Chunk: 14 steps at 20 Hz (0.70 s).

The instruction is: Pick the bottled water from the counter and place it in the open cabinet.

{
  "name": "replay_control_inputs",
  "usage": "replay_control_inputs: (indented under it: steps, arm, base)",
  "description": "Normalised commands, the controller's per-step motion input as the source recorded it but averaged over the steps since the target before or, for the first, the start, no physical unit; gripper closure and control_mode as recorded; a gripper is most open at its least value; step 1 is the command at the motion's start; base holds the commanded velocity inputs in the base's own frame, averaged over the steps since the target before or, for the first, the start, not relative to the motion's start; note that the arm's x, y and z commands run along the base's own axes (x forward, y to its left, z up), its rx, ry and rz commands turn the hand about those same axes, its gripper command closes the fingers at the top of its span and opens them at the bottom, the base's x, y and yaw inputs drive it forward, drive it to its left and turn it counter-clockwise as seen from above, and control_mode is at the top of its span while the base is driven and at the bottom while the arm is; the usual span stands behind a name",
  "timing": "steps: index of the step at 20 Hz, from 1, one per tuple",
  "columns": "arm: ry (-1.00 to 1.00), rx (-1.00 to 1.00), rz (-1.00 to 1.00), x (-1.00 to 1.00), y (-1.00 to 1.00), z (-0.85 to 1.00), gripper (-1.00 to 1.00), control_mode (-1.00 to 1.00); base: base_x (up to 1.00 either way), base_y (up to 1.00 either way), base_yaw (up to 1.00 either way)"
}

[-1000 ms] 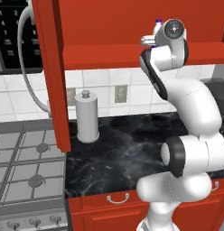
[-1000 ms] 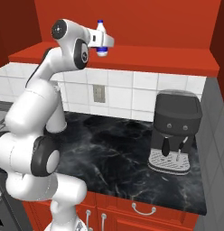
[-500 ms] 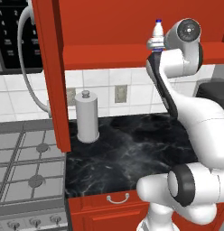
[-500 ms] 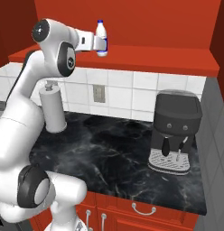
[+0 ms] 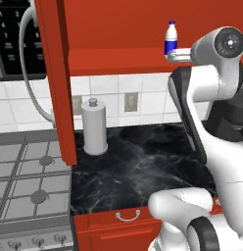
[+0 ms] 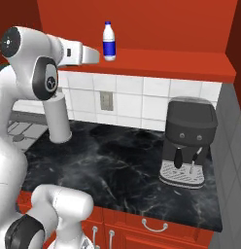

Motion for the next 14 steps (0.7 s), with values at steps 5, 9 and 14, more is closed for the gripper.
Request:
replay_control_inputs:
  steps: [5,9,14]
  arm:
    - [0.00,0.00,0.01,-1.00,0.22,0.02,-1.00,-1.00]
    - [0.00,0.00,0.00,-1.00,0.19,0.00,-1.00,-1.00]
    - [0.00,0.03,0.00,-1.00,0.16,0.00,-1.00,-1.00]
  base:
    - [0.00,0.00,0.00]
    - [0.00,0.00,0.00]
    - [0.00,0.00,0.00]
